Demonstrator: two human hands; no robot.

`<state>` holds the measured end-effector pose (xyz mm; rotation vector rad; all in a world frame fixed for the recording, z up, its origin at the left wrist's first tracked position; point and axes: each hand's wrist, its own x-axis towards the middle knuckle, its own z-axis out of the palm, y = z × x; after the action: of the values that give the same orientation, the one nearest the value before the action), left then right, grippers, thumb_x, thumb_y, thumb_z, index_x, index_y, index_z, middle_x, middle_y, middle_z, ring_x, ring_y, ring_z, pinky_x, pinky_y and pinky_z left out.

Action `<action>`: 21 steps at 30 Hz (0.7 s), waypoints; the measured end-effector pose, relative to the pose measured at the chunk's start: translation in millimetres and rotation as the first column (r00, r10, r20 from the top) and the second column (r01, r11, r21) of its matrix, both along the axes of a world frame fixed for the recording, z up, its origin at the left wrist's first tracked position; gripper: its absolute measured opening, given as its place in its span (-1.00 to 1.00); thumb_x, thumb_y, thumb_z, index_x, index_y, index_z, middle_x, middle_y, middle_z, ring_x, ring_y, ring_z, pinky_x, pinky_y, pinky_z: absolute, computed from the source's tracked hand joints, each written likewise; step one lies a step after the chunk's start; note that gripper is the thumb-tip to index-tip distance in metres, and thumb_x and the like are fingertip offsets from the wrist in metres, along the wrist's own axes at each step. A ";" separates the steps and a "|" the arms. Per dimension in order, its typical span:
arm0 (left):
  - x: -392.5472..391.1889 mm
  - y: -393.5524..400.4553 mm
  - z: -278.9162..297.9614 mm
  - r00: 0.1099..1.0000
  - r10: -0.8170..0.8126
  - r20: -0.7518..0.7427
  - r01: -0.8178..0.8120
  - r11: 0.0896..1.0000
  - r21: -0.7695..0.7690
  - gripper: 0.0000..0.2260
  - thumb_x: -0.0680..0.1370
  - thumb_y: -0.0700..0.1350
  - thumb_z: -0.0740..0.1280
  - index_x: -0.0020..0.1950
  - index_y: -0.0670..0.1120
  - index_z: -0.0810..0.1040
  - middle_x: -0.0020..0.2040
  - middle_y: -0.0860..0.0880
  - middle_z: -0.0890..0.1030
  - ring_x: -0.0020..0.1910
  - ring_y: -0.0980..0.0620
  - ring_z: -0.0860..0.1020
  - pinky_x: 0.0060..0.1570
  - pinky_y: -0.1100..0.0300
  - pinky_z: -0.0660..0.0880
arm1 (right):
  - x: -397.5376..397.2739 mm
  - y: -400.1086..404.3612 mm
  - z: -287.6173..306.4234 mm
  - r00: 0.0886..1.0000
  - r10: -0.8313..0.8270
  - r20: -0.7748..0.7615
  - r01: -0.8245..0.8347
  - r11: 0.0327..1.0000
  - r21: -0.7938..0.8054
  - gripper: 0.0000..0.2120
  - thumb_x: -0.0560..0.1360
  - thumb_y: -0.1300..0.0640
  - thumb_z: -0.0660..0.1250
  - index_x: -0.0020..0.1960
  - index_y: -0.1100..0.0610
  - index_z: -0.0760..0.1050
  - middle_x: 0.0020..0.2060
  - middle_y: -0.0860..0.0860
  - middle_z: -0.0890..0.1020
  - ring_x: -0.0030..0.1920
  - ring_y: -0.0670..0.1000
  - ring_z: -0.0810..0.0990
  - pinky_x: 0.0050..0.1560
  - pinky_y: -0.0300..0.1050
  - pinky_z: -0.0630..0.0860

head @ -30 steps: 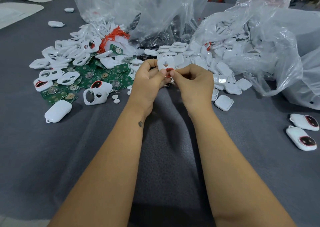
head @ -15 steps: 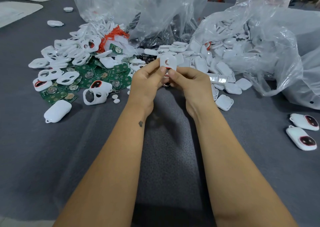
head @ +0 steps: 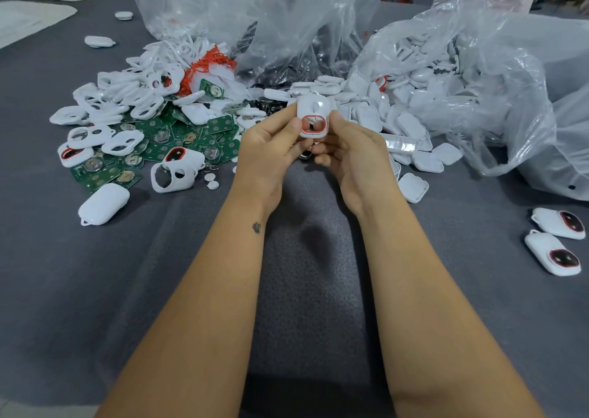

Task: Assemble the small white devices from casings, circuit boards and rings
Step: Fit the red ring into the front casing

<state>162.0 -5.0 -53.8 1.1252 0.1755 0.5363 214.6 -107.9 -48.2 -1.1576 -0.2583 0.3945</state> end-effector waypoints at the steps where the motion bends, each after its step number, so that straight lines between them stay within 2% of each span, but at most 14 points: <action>1: 0.2 0.3 -0.2 1.000 0.000 0.002 0.000 1.000 -0.004 -0.79 0.62 -0.32 0.21 0.13 -0.12 0.59 -0.17 0.04 0.70 -0.18 0.10 0.57 -0.08 0.31 0.57 | -0.5 0.0 0.5 1.000 0.007 0.003 -0.007 1.000 0.008 -0.80 0.60 0.20 0.26 -0.11 0.28 0.58 -0.28 0.13 0.61 -0.38 -0.05 0.51 -0.37 -0.27 0.48; 4: -0.5 1.3 0.9 1.000 -0.017 0.002 0.017 0.999 -0.046 -0.80 0.62 -0.32 0.22 0.12 -0.14 0.60 -0.15 0.00 0.70 -0.19 0.11 0.59 -0.08 0.29 0.57 | -2.1 -0.2 0.5 0.999 0.011 0.038 -0.012 1.000 0.014 -0.84 0.59 0.24 0.27 -0.08 0.29 0.57 -0.23 0.16 0.61 -0.35 -0.05 0.50 -0.34 -0.26 0.48; 7: -1.4 0.7 1.3 1.000 -0.025 0.006 0.025 0.999 -0.037 -0.80 0.59 -0.33 0.25 0.06 -0.13 0.63 -0.18 0.01 0.70 -0.24 0.13 0.60 -0.14 0.31 0.56 | -1.7 -0.3 1.3 0.999 0.011 0.030 -0.012 0.999 0.034 -0.84 0.58 0.26 0.27 -0.14 0.27 0.56 -0.31 0.10 0.61 -0.36 -0.05 0.50 -0.34 -0.26 0.48; 11: -1.0 0.4 -0.6 1.000 -0.007 0.008 0.006 1.000 0.018 -0.72 0.59 -0.36 0.25 0.29 -0.26 0.53 -0.12 -0.03 0.67 -0.20 0.08 0.53 -0.18 0.35 0.53 | -1.4 0.4 1.2 0.999 0.021 0.036 -0.022 0.999 0.027 -0.86 0.57 0.25 0.29 -0.12 0.28 0.56 -0.34 0.09 0.59 -0.35 -0.03 0.52 -0.33 -0.26 0.49; 15: -0.3 -0.3 -2.4 1.000 0.017 -0.016 -0.016 0.996 0.088 -0.69 0.58 -0.37 0.26 0.33 -0.29 0.49 -0.05 -0.06 0.65 -0.16 0.10 0.56 -0.11 0.35 0.54 | -3.2 2.5 -1.8 0.985 -0.053 0.166 0.065 0.996 -0.066 -0.93 0.54 0.25 0.36 -0.10 0.24 0.56 -0.31 0.09 0.61 -0.33 -0.05 0.54 -0.31 -0.25 0.49; 18: -0.1 -2.1 -2.4 1.000 0.002 0.009 -0.003 0.992 0.127 -0.67 0.58 -0.38 0.26 0.35 -0.27 0.47 0.00 -0.08 0.65 -0.12 0.09 0.57 -0.10 0.33 0.54 | -3.1 2.7 -3.1 0.966 -0.117 0.232 0.133 0.990 -0.055 -0.98 0.53 0.28 0.37 -0.08 0.24 0.56 -0.30 0.08 0.62 -0.33 -0.06 0.56 -0.27 -0.24 0.51; 21: -0.3 -2.4 -2.7 1.000 -0.018 0.025 0.014 0.991 0.134 -0.65 0.57 -0.38 0.26 0.37 -0.29 0.45 0.10 -0.14 0.64 0.01 0.06 0.60 0.02 0.28 0.55 | -1.7 1.6 -4.7 0.957 -0.151 0.248 0.165 0.985 -0.039 -0.93 0.51 0.29 0.39 -0.02 0.28 0.57 -0.25 0.09 0.64 -0.26 -0.04 0.60 -0.20 -0.20 0.56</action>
<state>161.7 -7.4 -56.5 1.2483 0.1087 0.5546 212.9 -106.3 -52.9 -1.2772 -0.3680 0.1180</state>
